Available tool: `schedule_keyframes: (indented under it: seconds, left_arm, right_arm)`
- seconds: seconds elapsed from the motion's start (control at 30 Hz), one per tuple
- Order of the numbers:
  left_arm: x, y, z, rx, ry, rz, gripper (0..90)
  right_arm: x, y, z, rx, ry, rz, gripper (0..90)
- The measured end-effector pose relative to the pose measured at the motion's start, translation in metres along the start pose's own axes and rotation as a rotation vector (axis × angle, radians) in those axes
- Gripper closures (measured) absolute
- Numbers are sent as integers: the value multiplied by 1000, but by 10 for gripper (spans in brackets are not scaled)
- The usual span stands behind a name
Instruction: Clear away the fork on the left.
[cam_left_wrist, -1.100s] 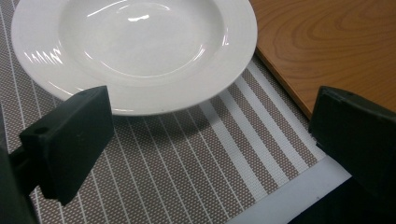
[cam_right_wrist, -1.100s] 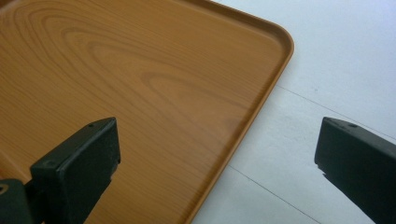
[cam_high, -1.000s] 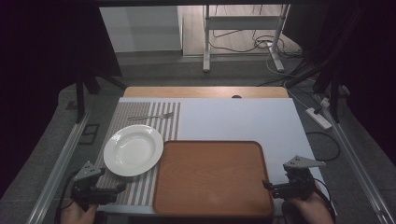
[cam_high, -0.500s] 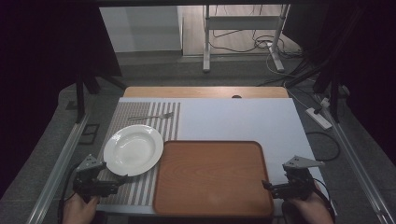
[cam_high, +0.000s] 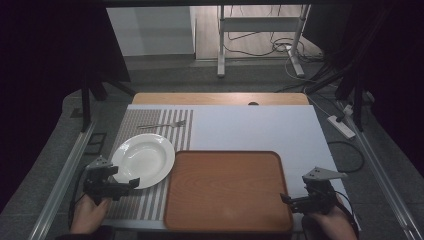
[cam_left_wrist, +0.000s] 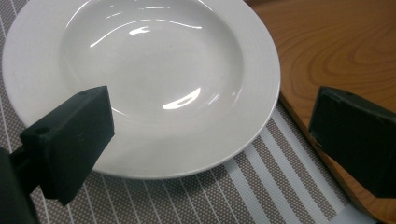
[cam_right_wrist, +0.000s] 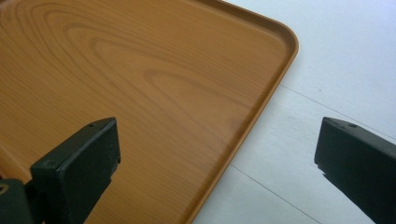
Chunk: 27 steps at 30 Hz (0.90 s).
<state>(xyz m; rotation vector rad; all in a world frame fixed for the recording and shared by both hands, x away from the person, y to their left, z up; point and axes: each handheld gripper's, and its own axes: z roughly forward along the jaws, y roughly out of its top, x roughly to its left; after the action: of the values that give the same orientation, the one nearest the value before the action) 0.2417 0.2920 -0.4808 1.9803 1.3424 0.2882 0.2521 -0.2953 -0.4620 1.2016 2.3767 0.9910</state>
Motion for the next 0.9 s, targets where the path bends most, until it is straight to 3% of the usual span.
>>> schedule_keyframes:
  seconds: [0.37, 0.7, 0.9]
  left_arm:
    - [14, 25, 17, 10, -17, -15, 8]
    - [23, 49, 40, 54, 47, -6, 16]
    - [28, 60, 48, 63, 31, 9, 21]
  right_arm:
    - [0, 0, 0, 2, 2, -3, 10]
    - [0, 0, 0, 3, 3, -1, 10]
    - [0, 0, 1, 5, 6, -1, 9]
